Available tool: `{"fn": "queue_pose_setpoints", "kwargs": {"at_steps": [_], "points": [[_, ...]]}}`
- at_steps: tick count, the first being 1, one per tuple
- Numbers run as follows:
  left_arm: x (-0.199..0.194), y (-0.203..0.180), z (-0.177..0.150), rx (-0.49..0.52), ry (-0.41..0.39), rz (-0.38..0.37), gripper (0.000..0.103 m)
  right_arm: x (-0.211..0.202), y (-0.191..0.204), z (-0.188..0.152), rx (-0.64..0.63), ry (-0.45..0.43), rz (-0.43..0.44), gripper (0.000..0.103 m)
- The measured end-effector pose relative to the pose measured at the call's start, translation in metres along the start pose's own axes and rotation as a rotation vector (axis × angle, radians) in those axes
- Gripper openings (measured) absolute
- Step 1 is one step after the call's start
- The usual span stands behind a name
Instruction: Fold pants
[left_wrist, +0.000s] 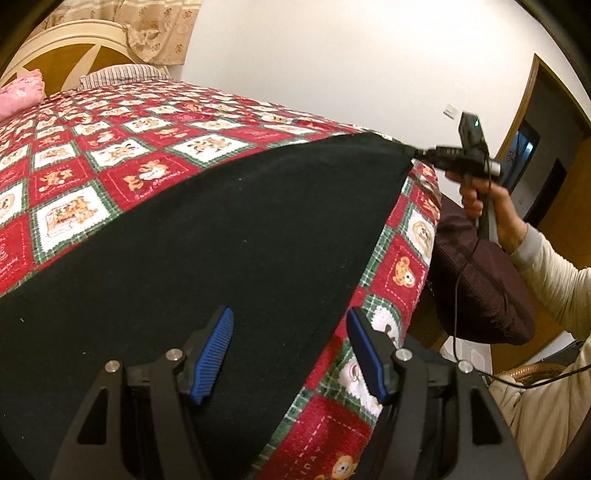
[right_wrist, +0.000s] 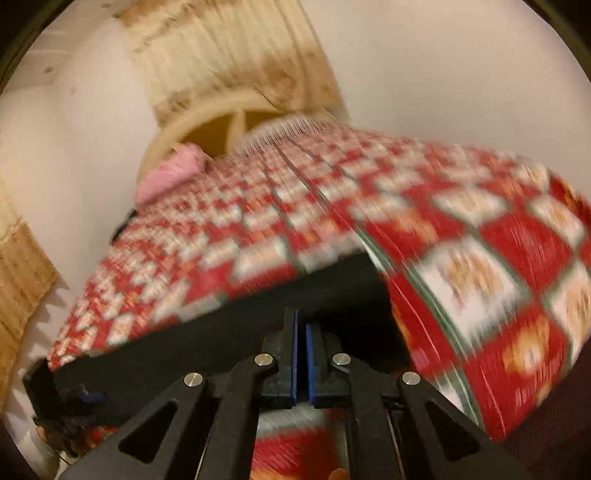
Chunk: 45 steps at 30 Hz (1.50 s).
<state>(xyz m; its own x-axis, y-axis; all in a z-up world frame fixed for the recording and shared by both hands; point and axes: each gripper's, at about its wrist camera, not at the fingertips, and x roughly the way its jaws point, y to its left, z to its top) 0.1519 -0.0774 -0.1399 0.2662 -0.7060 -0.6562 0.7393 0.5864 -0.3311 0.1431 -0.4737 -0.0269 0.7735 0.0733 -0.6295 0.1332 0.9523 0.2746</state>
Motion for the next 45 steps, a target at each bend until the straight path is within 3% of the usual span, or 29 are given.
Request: {"fn": "queue_pose_setpoints", "kwargs": {"at_steps": [2, 4, 6, 7, 10, 12, 16, 19, 24, 26, 32, 39, 42, 45], "points": [[0.001, -0.001, 0.000, 0.007, 0.008, 0.000, 0.068, 0.002, -0.010, -0.011, 0.022, 0.022, -0.004, 0.004], [0.001, -0.005, 0.000, 0.022, 0.011, -0.003, 0.073, 0.000, -0.012, -0.015, 0.015, 0.029, -0.033, 0.011], [0.001, -0.008, 0.000, 0.035, 0.009, 0.013, 0.073, -0.007, -0.017, -0.014, 0.015, 0.006, -0.058, 0.036], [0.000, -0.008, -0.001, 0.034, 0.003, 0.020, 0.074, -0.011, -0.021, -0.012, 0.026, -0.003, -0.088, 0.038], [-0.005, -0.008, -0.003, 0.027, -0.012, 0.056, 0.074, -0.025, -0.025, -0.010, 0.048, -0.038, -0.125, 0.038], [-0.007, -0.011, -0.004, 0.038, -0.013, 0.084, 0.074, -0.031, -0.009, -0.011, -0.005, -0.040, -0.117, 0.038], [-0.004, -0.019, -0.005, 0.082, -0.003, 0.128, 0.074, -0.026, 0.059, -0.027, -0.268, 0.006, -0.073, 0.038], [0.001, -0.023, -0.003, 0.104, 0.004, 0.155, 0.073, -0.007, 0.113, -0.051, -0.559, 0.050, -0.095, 0.038], [0.007, -0.032, -0.002, 0.153, 0.009, 0.190, 0.069, 0.011, 0.132, -0.076, -0.773, 0.067, -0.177, 0.037], [0.011, -0.032, -0.001, 0.164, 0.023, 0.199, 0.064, 0.012, 0.136, -0.080, -0.811, 0.070, -0.185, 0.037], [0.019, -0.034, 0.007, 0.185, 0.046, 0.238, 0.064, 0.015, 0.147, -0.092, -0.886, 0.088, -0.173, 0.037], [0.023, -0.035, 0.013, 0.199, 0.078, 0.231, 0.026, 0.012, 0.149, -0.096, -0.889, 0.085, -0.157, 0.037], [0.022, -0.034, 0.012, 0.188, 0.078, 0.218, 0.026, 0.009, 0.146, -0.093, -0.886, 0.081, -0.163, 0.037], [0.025, -0.042, 0.010, 0.228, 0.073, 0.252, 0.027, 0.008, 0.145, -0.092, -0.885, 0.080, -0.168, 0.037]]}}
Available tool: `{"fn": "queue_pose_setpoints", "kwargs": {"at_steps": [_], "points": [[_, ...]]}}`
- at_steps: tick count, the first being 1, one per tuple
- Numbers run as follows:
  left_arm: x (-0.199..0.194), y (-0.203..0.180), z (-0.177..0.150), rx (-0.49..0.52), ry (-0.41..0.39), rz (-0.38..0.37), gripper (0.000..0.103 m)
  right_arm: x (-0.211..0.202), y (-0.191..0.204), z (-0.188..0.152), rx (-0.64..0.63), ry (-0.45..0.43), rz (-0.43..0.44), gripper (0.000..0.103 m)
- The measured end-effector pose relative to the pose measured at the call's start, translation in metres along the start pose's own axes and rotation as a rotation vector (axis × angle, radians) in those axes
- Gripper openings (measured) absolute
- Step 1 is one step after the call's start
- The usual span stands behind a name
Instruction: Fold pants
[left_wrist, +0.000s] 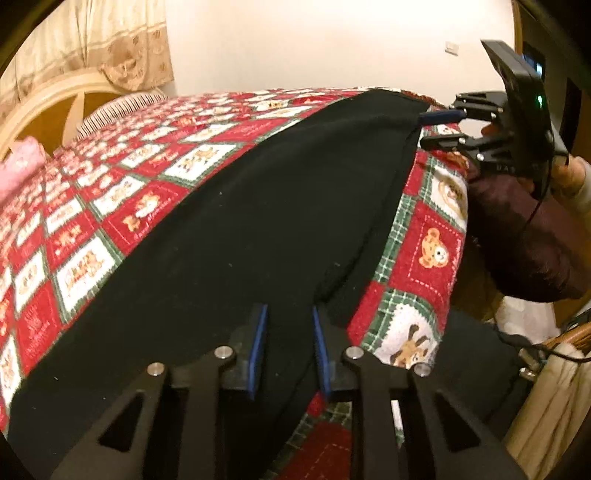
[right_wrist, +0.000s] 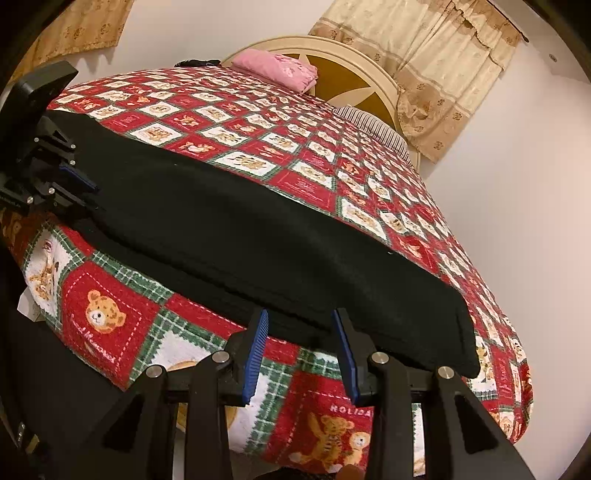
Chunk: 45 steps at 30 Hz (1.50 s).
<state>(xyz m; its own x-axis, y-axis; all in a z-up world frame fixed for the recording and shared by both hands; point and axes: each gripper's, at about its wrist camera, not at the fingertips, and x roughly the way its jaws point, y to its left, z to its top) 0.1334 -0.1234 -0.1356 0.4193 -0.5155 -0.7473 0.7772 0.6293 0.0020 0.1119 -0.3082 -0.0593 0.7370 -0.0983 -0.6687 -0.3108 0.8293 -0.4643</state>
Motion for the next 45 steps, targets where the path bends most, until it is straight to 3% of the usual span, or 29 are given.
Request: {"fn": "queue_pose_setpoints", "kwargs": {"at_steps": [3, 5, 7, 17, 22, 26, 28, 30, 40, 45], "points": [[0.001, -0.002, 0.001, 0.009, -0.001, 0.004, 0.026, -0.001, 0.001, -0.001, 0.002, -0.004, -0.002, 0.037], [-0.001, 0.000, 0.003, 0.005, -0.004, -0.004, 0.011, 0.000, 0.002, -0.001, -0.006, -0.008, -0.010, 0.037], [-0.002, 0.004, 0.005, -0.005, -0.004, -0.021, 0.009, 0.002, 0.003, -0.002, -0.025, -0.002, -0.021, 0.037], [-0.001, 0.023, 0.007, -0.122, -0.025, -0.127, 0.007, 0.017, -0.014, -0.005, -0.084, 0.017, -0.090, 0.037], [-0.006, 0.023, 0.010, -0.123, -0.039, -0.130, 0.007, 0.018, -0.003, 0.000, -0.126, -0.011, -0.014, 0.037], [-0.006, 0.022, 0.010, -0.116, -0.034, -0.134, 0.007, 0.026, 0.012, 0.003, -0.170, -0.010, -0.005, 0.037], [-0.006, 0.023, 0.010, -0.115, -0.034, -0.140, 0.006, 0.028, 0.013, 0.004, -0.166, -0.015, -0.002, 0.030], [-0.010, 0.024, 0.009, -0.116, -0.046, -0.148, 0.006, 0.028, 0.009, 0.006, -0.134, -0.007, 0.039, 0.005], [-0.030, 0.025, 0.008, -0.139, -0.086, -0.209, 0.006, -0.004, 0.005, 0.014, -0.103, -0.054, 0.020, 0.002], [-0.019, 0.018, -0.003, -0.120, -0.044, -0.207, 0.006, 0.001, 0.012, 0.000, -0.115, -0.011, 0.036, 0.002]]}}
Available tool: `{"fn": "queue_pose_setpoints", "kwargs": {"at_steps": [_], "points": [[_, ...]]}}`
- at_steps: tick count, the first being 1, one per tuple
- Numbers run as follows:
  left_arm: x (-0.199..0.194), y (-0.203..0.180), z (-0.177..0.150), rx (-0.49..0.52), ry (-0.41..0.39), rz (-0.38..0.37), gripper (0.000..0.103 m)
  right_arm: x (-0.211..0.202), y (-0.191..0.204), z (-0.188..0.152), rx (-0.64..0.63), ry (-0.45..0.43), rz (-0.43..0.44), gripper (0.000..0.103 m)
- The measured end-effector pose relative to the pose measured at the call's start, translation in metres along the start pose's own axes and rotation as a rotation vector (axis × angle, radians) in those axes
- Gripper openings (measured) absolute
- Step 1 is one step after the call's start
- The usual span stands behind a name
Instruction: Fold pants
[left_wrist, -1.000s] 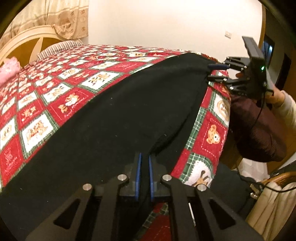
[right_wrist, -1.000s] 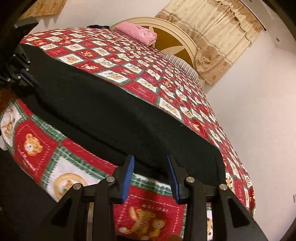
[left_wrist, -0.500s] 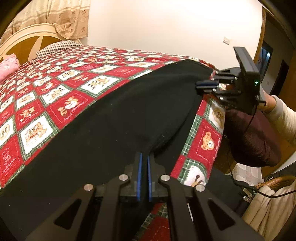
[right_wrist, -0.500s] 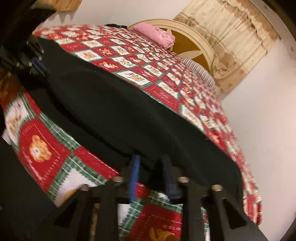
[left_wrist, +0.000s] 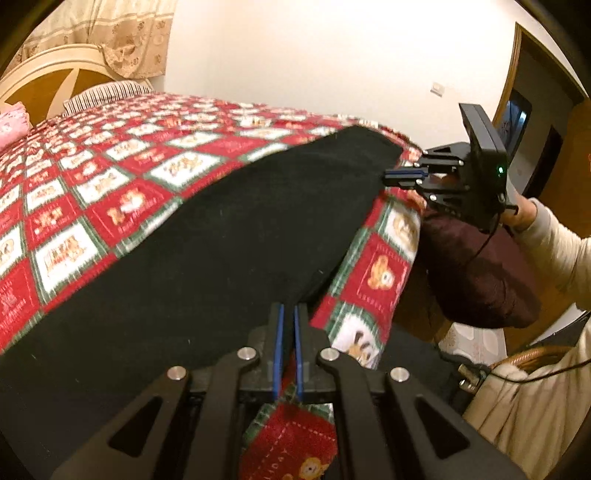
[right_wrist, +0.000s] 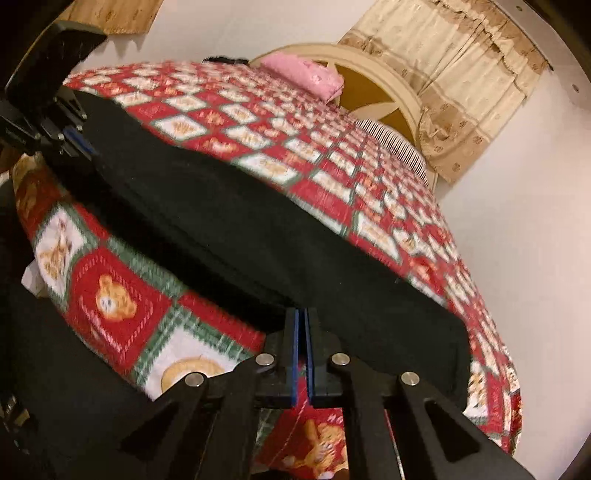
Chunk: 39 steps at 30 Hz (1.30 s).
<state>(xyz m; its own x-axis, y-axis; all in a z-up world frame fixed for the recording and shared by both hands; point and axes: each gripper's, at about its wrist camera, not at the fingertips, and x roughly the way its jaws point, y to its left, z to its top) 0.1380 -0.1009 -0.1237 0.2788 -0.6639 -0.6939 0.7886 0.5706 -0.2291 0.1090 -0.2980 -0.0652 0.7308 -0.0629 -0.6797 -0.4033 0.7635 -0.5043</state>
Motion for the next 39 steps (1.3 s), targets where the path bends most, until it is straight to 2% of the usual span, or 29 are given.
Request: {"fn": "queue_pose_setpoints", "kwargs": {"at_steps": [4, 8, 11, 14, 16, 19, 22, 26, 28, 30, 32, 35, 36, 38, 39], "points": [[0.008, 0.000, -0.005, 0.005, 0.016, 0.039, 0.006, 0.017, 0.007, -0.010, -0.021, 0.047, 0.018, 0.003], [-0.008, -0.004, -0.008, 0.007, -0.018, 0.059, 0.008, 0.011, -0.003, -0.009, 0.024, 0.051, 0.050, 0.003], [-0.028, -0.004, -0.017, 0.000, -0.057, 0.091, 0.016, 0.000, -0.009, -0.007, 0.048, 0.032, 0.032, 0.003], [-0.047, 0.005, -0.030, -0.025, -0.078, 0.167, 0.020, -0.011, -0.008, 0.004, 0.085, -0.013, 0.069, 0.004], [-0.056, 0.016, -0.040, -0.051, -0.079, 0.222, 0.021, -0.013, 0.004, 0.019, 0.079, -0.046, 0.104, 0.004], [-0.062, 0.034, -0.057, -0.113, -0.060, 0.254, 0.021, -0.008, 0.031, 0.044, 0.078, -0.092, 0.213, 0.004], [-0.058, 0.042, -0.071, -0.130, -0.039, 0.284, 0.021, 0.000, 0.061, 0.068, 0.045, -0.128, 0.297, 0.004], [-0.064, 0.042, -0.079, -0.152, -0.060, 0.259, 0.021, 0.017, 0.103, 0.094, 0.017, -0.150, 0.408, 0.004], [-0.066, 0.041, -0.084, -0.154, -0.066, 0.249, 0.021, 0.029, 0.124, 0.098, -0.009, -0.109, 0.459, 0.004], [-0.069, 0.041, -0.089, -0.158, -0.076, 0.240, 0.022, 0.042, 0.142, 0.092, -0.062, -0.034, 0.478, 0.004], [-0.076, 0.041, -0.090, -0.164, -0.083, 0.241, 0.022, 0.040, 0.149, 0.088, -0.087, -0.065, 0.450, 0.004], [-0.093, 0.047, -0.092, -0.169, -0.116, 0.296, 0.022, 0.039, 0.146, 0.093, -0.095, -0.037, 0.465, 0.004], [-0.102, 0.051, -0.093, -0.174, -0.135, 0.330, 0.024, 0.038, 0.145, 0.097, -0.099, -0.031, 0.472, 0.004], [-0.117, 0.062, -0.096, -0.188, -0.158, 0.418, 0.040, 0.035, 0.141, 0.106, -0.099, -0.043, 0.486, 0.004], [-0.123, 0.069, -0.099, -0.202, -0.166, 0.462, 0.051, 0.033, 0.138, 0.112, -0.092, -0.056, 0.499, 0.004]]}}
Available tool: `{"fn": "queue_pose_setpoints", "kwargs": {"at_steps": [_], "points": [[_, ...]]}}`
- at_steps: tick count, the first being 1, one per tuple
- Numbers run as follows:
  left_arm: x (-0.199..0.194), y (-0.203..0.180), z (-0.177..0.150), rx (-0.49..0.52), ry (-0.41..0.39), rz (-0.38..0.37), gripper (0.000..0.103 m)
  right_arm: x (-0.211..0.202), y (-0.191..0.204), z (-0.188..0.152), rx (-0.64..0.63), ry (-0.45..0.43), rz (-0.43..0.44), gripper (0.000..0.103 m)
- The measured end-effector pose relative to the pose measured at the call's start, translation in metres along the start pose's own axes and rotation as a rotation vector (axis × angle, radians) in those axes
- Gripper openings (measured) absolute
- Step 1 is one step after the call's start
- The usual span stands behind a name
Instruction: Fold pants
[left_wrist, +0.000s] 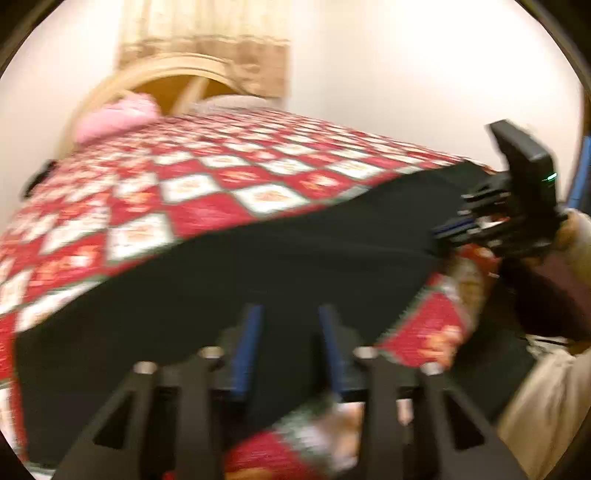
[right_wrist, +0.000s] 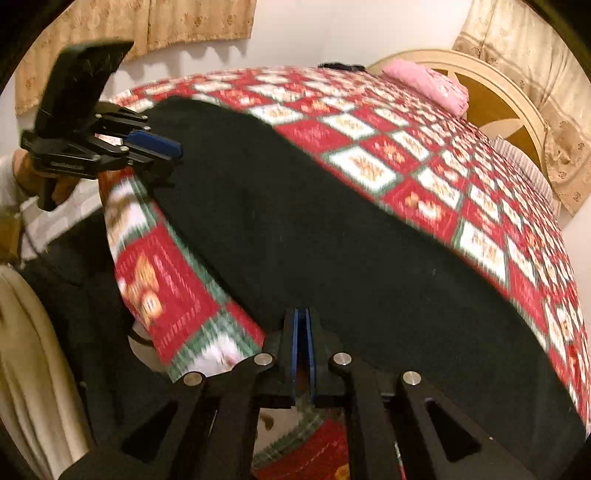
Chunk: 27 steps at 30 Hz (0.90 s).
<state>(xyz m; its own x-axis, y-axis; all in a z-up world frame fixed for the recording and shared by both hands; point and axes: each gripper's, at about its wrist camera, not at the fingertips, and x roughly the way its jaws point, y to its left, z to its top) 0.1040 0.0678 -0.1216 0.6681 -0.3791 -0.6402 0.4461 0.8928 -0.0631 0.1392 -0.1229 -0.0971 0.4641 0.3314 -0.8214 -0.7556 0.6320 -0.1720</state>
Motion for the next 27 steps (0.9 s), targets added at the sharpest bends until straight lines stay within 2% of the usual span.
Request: {"fn": "queue_pose_setpoints", "kwargs": {"at_steps": [4, 7, 10, 11, 12, 13, 17, 19, 23, 24, 27], "points": [[-0.004, 0.030, -0.012, -0.077, 0.014, 0.039, 0.053, 0.003, -0.010, 0.041, 0.043, -0.053, 0.073, 0.004], [0.003, 0.031, -0.029, -0.080, 0.072, 0.047, 0.053, 0.015, -0.013, 0.067, 0.083, -0.087, 0.112, 0.005], [0.000, 0.023, -0.039, -0.066, 0.057, 0.067, 0.054, 0.042, -0.019, 0.102, 0.160, -0.097, 0.173, 0.012], [-0.002, 0.023, -0.040, -0.073, 0.052, 0.066, 0.054, 0.047, -0.021, 0.107, 0.183, -0.094, 0.192, 0.028], [-0.004, 0.024, -0.040, -0.086, 0.044, 0.063, 0.054, 0.058, -0.024, 0.117, 0.220, -0.085, 0.229, 0.050], [-0.008, 0.026, -0.039, -0.098, 0.031, 0.064, 0.054, 0.067, -0.028, 0.126, 0.258, -0.085, 0.265, 0.056], [-0.031, 0.041, -0.035, -0.135, -0.053, 0.099, 0.054, 0.091, -0.040, 0.151, 0.377, -0.087, 0.338, 0.056], [-0.031, 0.053, -0.037, -0.166, -0.045, 0.105, 0.054, 0.103, -0.047, 0.159, 0.442, -0.081, 0.378, 0.056], [-0.018, 0.061, -0.050, -0.175, 0.024, 0.103, 0.054, 0.130, -0.059, 0.166, 0.546, -0.029, 0.433, 0.050], [-0.019, 0.059, -0.054, -0.158, 0.016, 0.109, 0.055, 0.136, -0.060, 0.167, 0.561, -0.015, 0.445, 0.046], [-0.023, 0.056, -0.062, -0.152, 0.007, 0.101, 0.057, 0.153, -0.058, 0.166, 0.590, 0.044, 0.505, 0.044]]}}
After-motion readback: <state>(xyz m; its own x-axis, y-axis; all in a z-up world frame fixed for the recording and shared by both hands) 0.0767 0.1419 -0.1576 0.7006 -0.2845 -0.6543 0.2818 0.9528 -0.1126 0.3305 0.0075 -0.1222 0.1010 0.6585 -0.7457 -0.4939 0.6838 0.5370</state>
